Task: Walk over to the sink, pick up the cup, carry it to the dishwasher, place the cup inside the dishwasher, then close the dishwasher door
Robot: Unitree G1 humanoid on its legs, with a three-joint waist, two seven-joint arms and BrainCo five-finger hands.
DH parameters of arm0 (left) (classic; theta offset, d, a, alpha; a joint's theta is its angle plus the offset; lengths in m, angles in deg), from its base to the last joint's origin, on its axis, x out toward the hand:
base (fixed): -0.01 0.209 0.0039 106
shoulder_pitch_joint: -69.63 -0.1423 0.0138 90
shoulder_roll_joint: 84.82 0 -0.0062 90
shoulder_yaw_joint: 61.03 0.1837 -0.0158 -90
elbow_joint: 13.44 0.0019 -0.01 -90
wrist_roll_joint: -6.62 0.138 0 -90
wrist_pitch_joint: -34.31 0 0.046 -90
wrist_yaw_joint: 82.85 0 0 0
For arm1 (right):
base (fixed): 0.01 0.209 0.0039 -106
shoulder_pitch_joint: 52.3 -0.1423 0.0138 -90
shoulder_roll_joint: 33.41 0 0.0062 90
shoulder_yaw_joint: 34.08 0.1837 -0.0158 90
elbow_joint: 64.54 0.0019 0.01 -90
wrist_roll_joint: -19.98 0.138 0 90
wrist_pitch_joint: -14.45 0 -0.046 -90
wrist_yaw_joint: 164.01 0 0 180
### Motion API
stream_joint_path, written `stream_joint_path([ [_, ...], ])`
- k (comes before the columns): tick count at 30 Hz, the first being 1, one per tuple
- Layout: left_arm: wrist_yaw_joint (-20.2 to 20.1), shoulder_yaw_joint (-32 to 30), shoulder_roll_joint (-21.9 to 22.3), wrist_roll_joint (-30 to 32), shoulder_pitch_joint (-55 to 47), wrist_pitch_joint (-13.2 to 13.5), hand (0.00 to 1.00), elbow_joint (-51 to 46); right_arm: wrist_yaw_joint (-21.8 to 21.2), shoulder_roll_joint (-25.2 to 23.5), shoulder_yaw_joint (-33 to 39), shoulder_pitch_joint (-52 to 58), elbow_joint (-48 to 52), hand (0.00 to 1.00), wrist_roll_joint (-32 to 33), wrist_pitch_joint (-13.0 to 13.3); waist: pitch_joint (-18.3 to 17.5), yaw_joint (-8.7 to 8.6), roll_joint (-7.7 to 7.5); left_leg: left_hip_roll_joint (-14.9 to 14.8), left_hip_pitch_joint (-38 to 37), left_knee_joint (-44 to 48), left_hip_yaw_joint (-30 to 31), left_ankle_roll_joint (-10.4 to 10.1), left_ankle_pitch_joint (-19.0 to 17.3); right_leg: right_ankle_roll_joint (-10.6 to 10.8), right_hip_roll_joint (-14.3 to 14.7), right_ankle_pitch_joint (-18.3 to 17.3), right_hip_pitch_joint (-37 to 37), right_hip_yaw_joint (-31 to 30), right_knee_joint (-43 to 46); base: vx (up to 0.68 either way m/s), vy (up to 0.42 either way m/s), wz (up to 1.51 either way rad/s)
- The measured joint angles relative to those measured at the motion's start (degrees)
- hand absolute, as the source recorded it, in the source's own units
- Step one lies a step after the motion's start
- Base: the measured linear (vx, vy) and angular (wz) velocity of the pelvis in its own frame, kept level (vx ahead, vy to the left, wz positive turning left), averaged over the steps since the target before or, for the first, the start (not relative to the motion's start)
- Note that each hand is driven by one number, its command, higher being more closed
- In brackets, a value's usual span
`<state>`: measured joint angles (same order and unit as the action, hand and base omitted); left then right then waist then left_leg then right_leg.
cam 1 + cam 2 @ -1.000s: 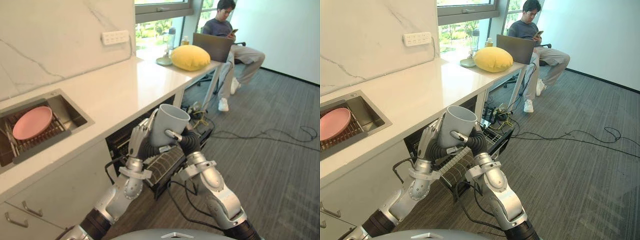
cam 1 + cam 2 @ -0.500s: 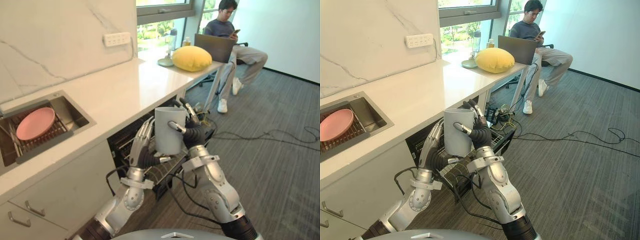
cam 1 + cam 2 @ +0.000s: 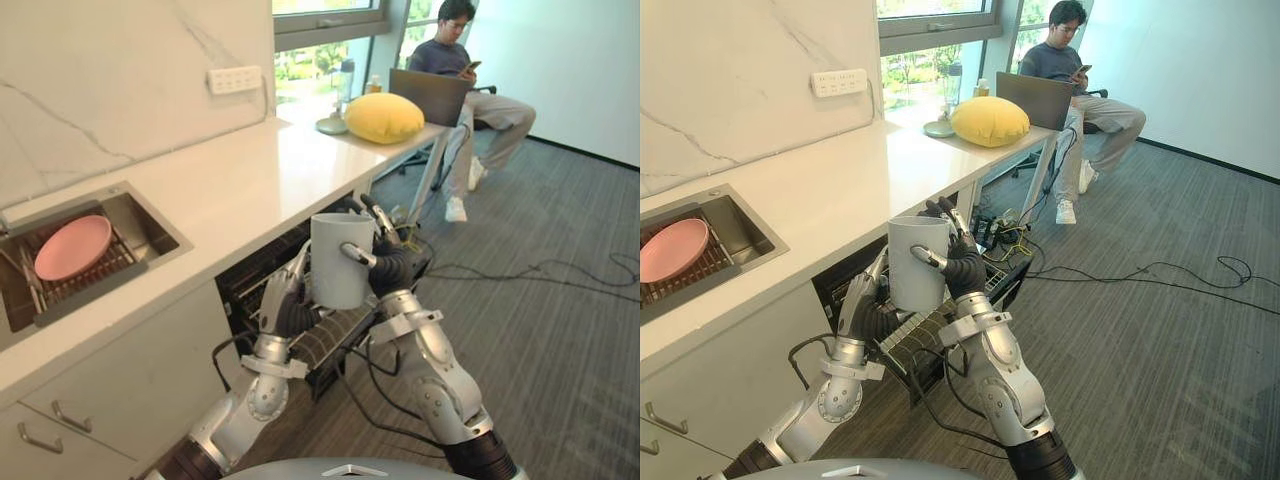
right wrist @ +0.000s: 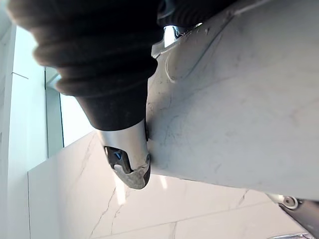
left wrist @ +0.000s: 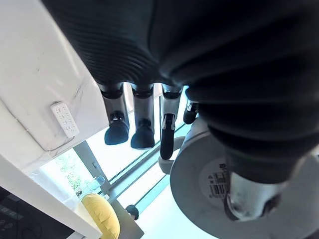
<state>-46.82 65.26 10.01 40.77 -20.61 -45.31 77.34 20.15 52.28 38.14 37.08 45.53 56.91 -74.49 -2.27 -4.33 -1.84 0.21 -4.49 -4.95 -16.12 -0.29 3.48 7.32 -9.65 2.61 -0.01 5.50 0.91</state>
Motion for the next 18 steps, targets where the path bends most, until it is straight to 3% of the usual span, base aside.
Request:
stream_joint_path([
  [1, -0.1, 0.0, 0.0, 0.1, 0.0, 0.0, 1.0, 0.0, -0.2, 0.0, 0.0, 0.0, -0.4, 0.0, 0.5, 0.1, 0.0, 0.0, 0.0, 0.0, 0.0, 0.0, 0.0, 0.0, 0.0, 0.0, 0.0, 0.0, 0.0, 0.0, 0.0, 0.0, 0.0, 0.0],
  [9, -1.7, -0.7, -0.1, 5.6, 0.6, -0.1, 1.0, -0.3, -4.4, 2.3, -0.4, 2.9, -0.7, 0.0, 1.6, -0.5, -0.1, 0.1, -0.16, 0.0, 0.0, 0.0, 0.0, 0.0, 0.0, 0.0, 0.0, 0.0, 0.0, 0.1, -0.1, 0.0, 0.0, 0.0],
  [17, -2.8, -2.1, -0.5, 8.8, 2.7, -0.7, 1.0, -2.6, -4.9, 3.7, -1.9, 3.6, -0.6, 0.0, 1.6, -2.2, -0.7, -0.22, -0.46, 0.0, 0.2, 0.0, 0.1, 0.0, 0.0, -0.1, 0.0, 0.1, 0.0, 0.1, -0.3, 0.0, 0.0, 0.0],
  [18, -3.4, -2.1, -1.1, 8.8, 3.1, -0.7, 1.0, -2.6, -4.9, 3.8, -1.9, 3.7, -0.6, 1.0, 1.6, -2.4, -0.8, -0.31, -0.61, 0.0, 0.2, 0.0, 0.1, 0.0, 0.0, -0.2, 0.0, 0.1, 0.0, 0.1, -0.3, 0.0, 0.0, 0.0],
])
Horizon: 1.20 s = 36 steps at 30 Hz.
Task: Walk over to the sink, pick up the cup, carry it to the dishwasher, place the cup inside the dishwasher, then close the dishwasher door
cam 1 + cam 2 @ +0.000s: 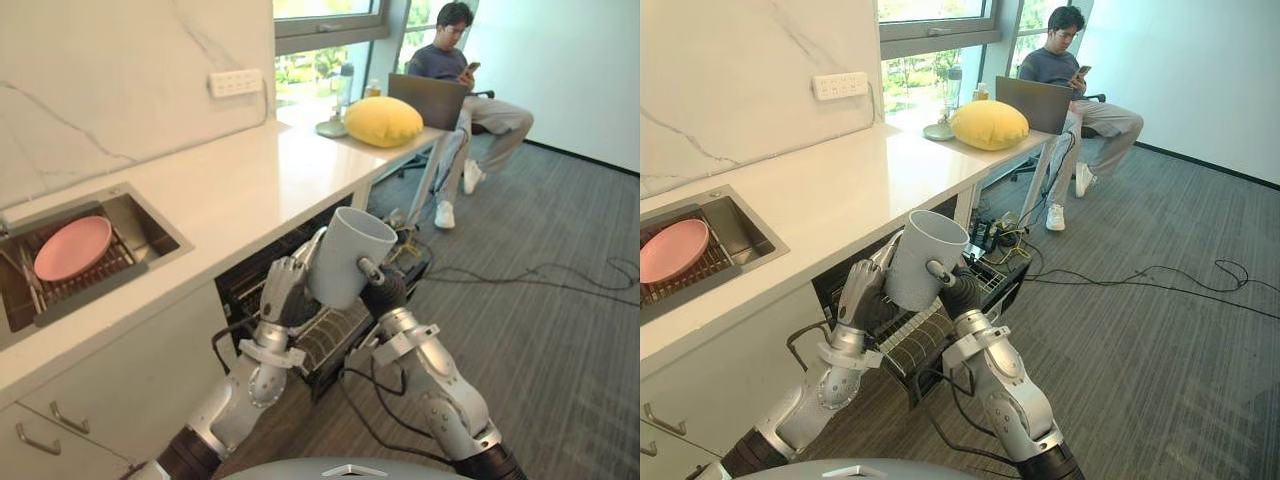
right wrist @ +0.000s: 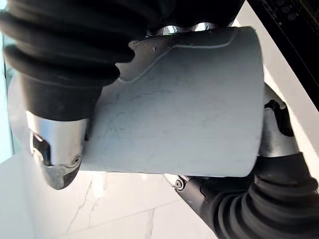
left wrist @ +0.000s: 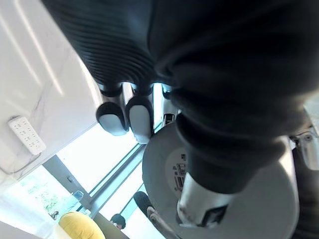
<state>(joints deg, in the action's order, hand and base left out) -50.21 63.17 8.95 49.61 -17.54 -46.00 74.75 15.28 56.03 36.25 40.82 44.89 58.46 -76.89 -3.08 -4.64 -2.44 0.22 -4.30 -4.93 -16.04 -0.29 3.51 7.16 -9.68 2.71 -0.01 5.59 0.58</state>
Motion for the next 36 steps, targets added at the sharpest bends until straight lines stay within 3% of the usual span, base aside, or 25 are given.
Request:
stream_joint_path([
  [7, -1.2, -0.3, -0.2, 0.0, 0.4, -0.3, 1.0, 0.0, 0.4, 0.8, 0.0, 0.3, 0.0, 1.0, 0.3, -0.1, -0.1, -0.18, -0.14, 0.0, 0.0, 0.0, 0.0, 0.0, 0.0, 0.0, 0.0, 0.0, 0.0, 0.0, -0.1, 0.0, 0.0, 0.0],
  [14, -1.9, 0.1, -0.2, 0.0, 1.1, -0.3, 1.0, 0.0, 2.8, 0.5, 0.0, 0.3, 0.5, 1.0, 0.0, 1.7, -0.1, -0.27, -0.14, 0.0, 0.1, 0.0, 0.0, 0.0, 0.0, 0.0, 0.0, 0.0, -0.1, 0.0, -0.1, 0.0, 0.0, 0.0],
  [21, -1.6, 0.7, -0.2, -0.8, 1.2, -0.6, 1.0, 0.0, 5.1, -0.1, 0.0, 0.3, 1.8, 1.0, -0.7, 1.6, 0.0, -0.26, -0.05, 0.0, 0.2, 0.0, 0.0, 0.0, 0.0, 0.0, 0.0, 0.0, -0.1, 0.0, -0.1, 0.0, 0.0, 0.0],
  [22, -1.3, 1.1, -0.2, -1.6, 1.2, -0.6, 0.0, 0.0, 5.3, -0.4, 0.1, 0.3, 1.8, 1.0, -0.7, 1.6, 0.1, -0.25, -0.02, 0.0, 0.2, 0.0, 0.0, 0.0, 0.0, 0.0, 0.0, 0.0, -0.1, 0.0, -0.1, 0.0, 0.0, 0.0],
  [36, -0.4, 2.2, -0.2, -6.2, -1.0, -0.6, 0.0, 0.1, 6.5, -1.9, 0.1, -0.9, 1.9, 1.0, -0.5, 1.2, 1.5, -0.12, 0.39, -0.1, 0.2, 0.0, 0.1, 0.0, 0.0, 0.2, 0.0, -0.1, -0.1, 0.0, -0.1, 0.0, 0.0, 0.0],
])
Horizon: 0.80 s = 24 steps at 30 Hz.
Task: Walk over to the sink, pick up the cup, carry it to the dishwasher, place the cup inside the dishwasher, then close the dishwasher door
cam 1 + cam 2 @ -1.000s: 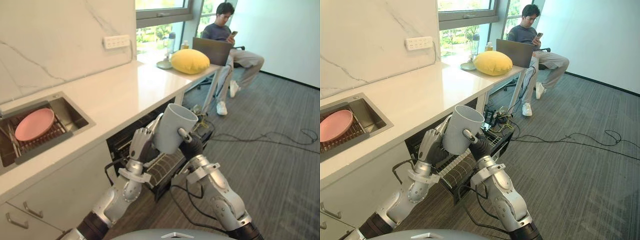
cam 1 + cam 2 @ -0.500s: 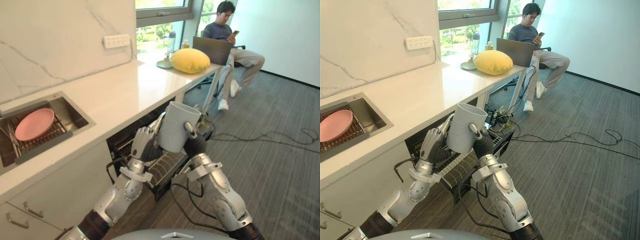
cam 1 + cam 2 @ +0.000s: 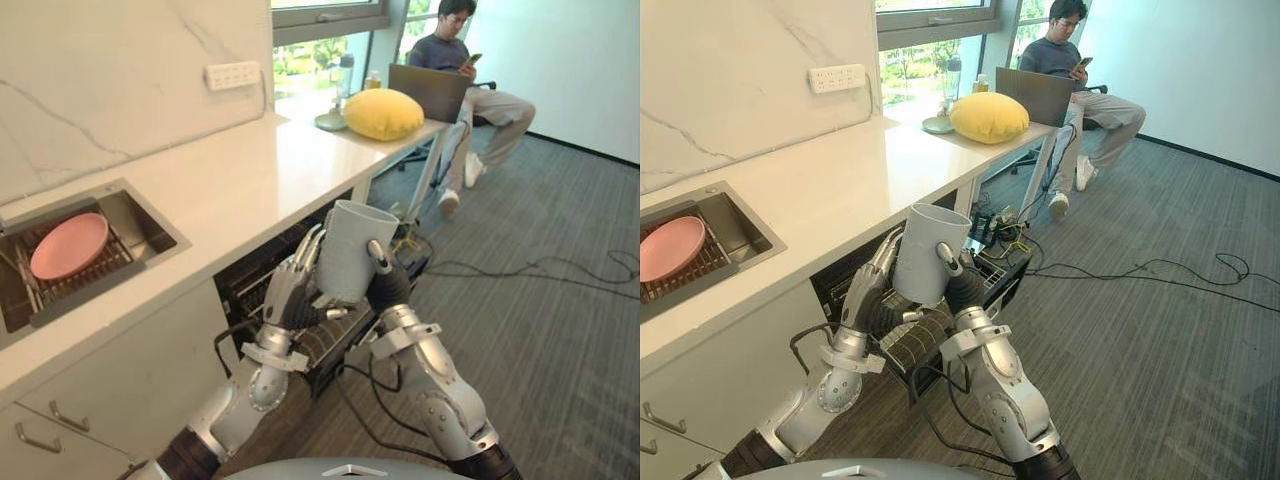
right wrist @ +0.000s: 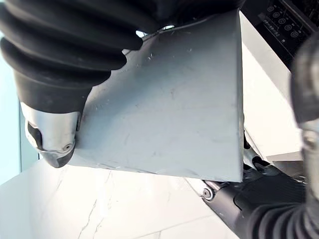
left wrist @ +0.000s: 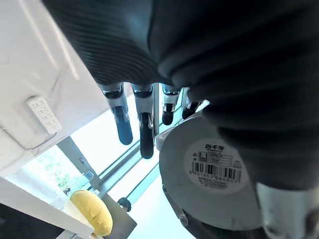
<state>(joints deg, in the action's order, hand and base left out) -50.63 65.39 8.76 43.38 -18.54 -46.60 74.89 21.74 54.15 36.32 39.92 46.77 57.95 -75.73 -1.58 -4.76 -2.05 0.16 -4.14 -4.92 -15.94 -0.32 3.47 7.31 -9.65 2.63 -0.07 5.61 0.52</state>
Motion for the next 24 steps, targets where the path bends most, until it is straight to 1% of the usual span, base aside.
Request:
stream_joint_path([
  [5, 0.0, 0.0, 0.0, -1.0, -1.2, 0.0, 0.0, 0.3, 0.0, -1.6, 0.4, -0.3, 0.0, 1.0, 0.3, 0.0, 0.2, 0.03, -0.09, 0.0, 0.0, 0.0, 0.0, 0.0, 0.0, 0.0, 0.0, 0.0, 0.0, 0.0, 0.0, 0.0, 0.0, 0.0],
  [8, -0.4, 0.5, 0.0, -1.7, -2.5, 0.0, 0.0, 2.7, -0.3, -2.6, 0.8, -1.4, 0.0, 1.0, 2.8, 0.8, 0.3, -0.01, -0.07, 0.0, -0.1, 0.0, 0.0, 0.0, 0.0, 0.0, 0.0, 0.0, 0.0, 0.0, 0.1, 0.0, 0.0, 0.0],
  [10, -1.9, 2.2, -0.1, -1.7, -2.8, 0.0, 0.0, 4.1, -0.8, -3.3, 0.6, -3.1, 0.0, 1.0, 3.5, 1.4, 0.3, -0.02, -0.01, 0.0, -0.1, 0.0, 0.0, 0.0, 0.0, 0.0, 0.0, 0.0, 0.0, 0.0, 0.1, 0.0, 0.0, 0.0],
  [12, -2.8, 4.6, 0.9, -1.7, -3.2, 0.1, 0.0, 4.7, -2.0, -5.2, 0.2, -4.0, 0.0, 1.0, 5.2, 1.5, 0.4, 0.07, -0.05, 0.0, -0.2, 0.0, 0.0, 0.0, 0.0, 0.0, 0.0, 0.0, 0.1, 0.0, 0.1, 0.0, 0.0, 0.0],
  [14, -2.8, 4.1, 1.8, -1.7, -3.3, 0.2, 0.0, 4.7, -2.0, -6.1, 0.2, -4.0, -0.1, 1.0, 5.6, 1.5, 0.4, 0.15, -0.09, 0.0, -0.2, 0.0, 0.0, 0.0, 0.0, 0.0, 0.0, 0.0, 0.1, 0.0, 0.1, 0.0, 0.0, 0.0],
  [18, -2.6, 2.0, 2.5, -1.8, -3.2, 0.2, 0.0, 4.7, -2.0, -6.2, 0.7, -3.7, -2.7, 1.0, 7.2, 1.8, 0.4, 0.15, -0.06, 0.0, -0.3, 0.0, 0.0, 0.0, 0.0, 0.1, 0.0, 0.0, 0.2, 0.0, 0.2, 0.0, 0.0, 0.0],
  [22, -2.5, 1.3, 2.6, -3.0, -3.2, 0.1, 0.0, 4.7, -2.1, -6.2, 1.2, -1.8, -3.9, 1.0, 8.6, 1.8, 0.5, 0.46, 0.1, 0.0, -0.3, 0.0, 0.0, 0.0, 0.0, 0.1, 0.0, -0.1, 0.2, 0.1, 0.3, 0.0, 0.0, 0.0],
  [24, -2.5, 0.4, 3.1, -3.9, -3.2, 0.2, 0.0, 4.7, -2.1, -6.3, 2.7, -1.3, -4.6, 1.0, 9.5, 1.9, 0.6, 0.73, 0.1, 0.0, -0.3, 0.0, 0.2, 0.0, 0.0, 0.1, 0.0, -0.1, 0.3, 0.3, 0.3, 0.0, 0.0, 0.02],
])
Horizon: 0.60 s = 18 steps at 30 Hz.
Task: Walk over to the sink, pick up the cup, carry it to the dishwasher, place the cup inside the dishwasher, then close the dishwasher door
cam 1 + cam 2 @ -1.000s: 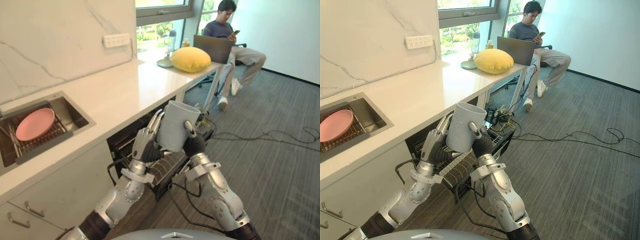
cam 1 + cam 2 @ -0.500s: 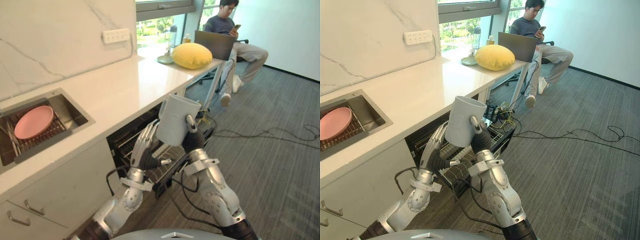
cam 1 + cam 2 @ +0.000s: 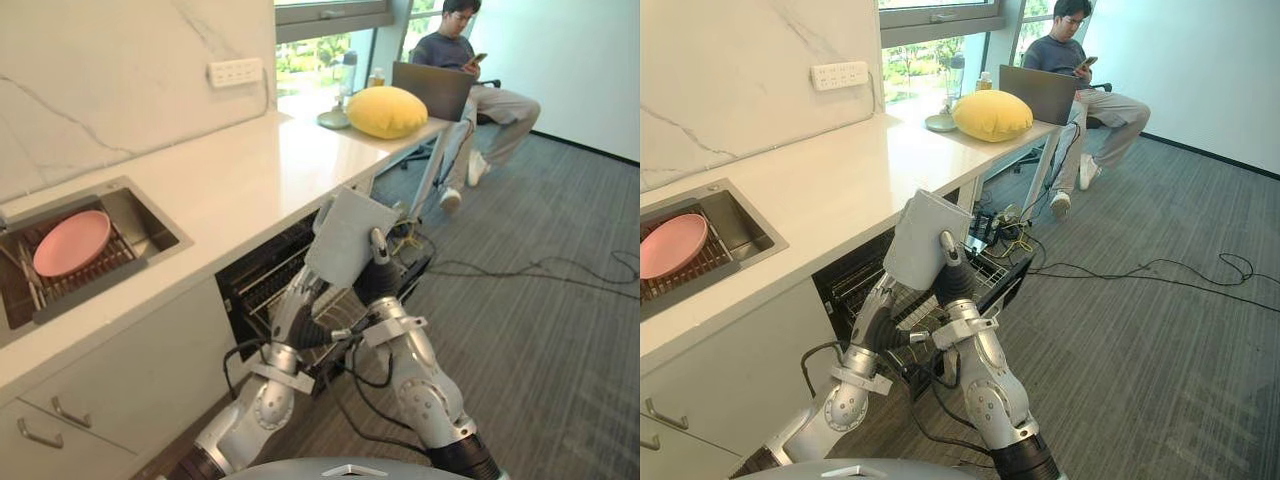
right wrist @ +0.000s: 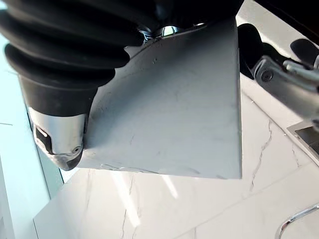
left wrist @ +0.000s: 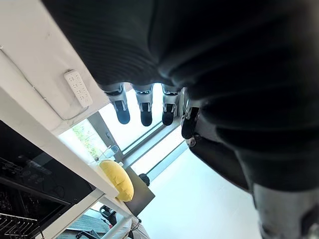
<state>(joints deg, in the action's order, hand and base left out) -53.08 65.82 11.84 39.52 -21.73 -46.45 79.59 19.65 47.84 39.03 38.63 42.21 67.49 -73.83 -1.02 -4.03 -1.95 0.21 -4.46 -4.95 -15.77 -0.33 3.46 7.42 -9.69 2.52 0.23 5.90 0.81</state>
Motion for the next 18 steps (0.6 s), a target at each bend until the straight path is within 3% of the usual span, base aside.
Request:
stream_joint_path([
  [6, 0.1, -4.3, 1.5, -3.8, -1.8, 0.3, 0.0, 0.6, 0.2, 0.0, 3.3, 1.2, -1.0, 1.0, -0.3, 1.3, 0.1, 0.43, -0.04, 0.0, -0.1, 0.0, 1.2, 0.0, 0.1, -0.1, -0.1, -0.3, 0.8, 1.3, 0.0, 0.0, -0.003, 0.11],
  [10, 0.1, -11.6, 1.7, -12.7, -6.8, 1.2, 0.0, 5.6, 0.5, 0.1, 10.3, 1.4, -6.4, 1.0, -3.5, 1.8, 0.3, 0.97, -0.11, 0.0, -0.3, 0.0, 2.7, 0.0, 0.2, 0.0, -0.2, -0.7, 2.0, 2.9, -0.2, 0.0, -0.005, 0.17],
  [14, -0.3, -19.0, 1.3, -21.5, -12.0, 1.8, 0.0, 10.8, 0.8, 2.4, 17.2, 1.0, -12.9, 1.0, -8.0, 2.1, 1.4, 2.65, -0.66, 0.0, 1.4, 0.0, 5.1, 0.0, 0.9, -0.2, -0.4, -0.7, 2.1, 5.5, -0.7, -0.02, -0.007, 0.32],
  [18, -2.5, -23.3, -0.1, -25.3, -14.5, 2.8, 0.0, 16.2, 3.3, 4.7, 20.1, -3.9, -22.6, 1.0, -10.2, 3.0, 4.4, 4.99, -1.68, -0.3, 4.0, 0.0, 8.0, -0.2, 2.2, -1.1, -0.3, 0.1, 1.7, 8.7, -1.8, -0.03, -0.011, 0.39],
])
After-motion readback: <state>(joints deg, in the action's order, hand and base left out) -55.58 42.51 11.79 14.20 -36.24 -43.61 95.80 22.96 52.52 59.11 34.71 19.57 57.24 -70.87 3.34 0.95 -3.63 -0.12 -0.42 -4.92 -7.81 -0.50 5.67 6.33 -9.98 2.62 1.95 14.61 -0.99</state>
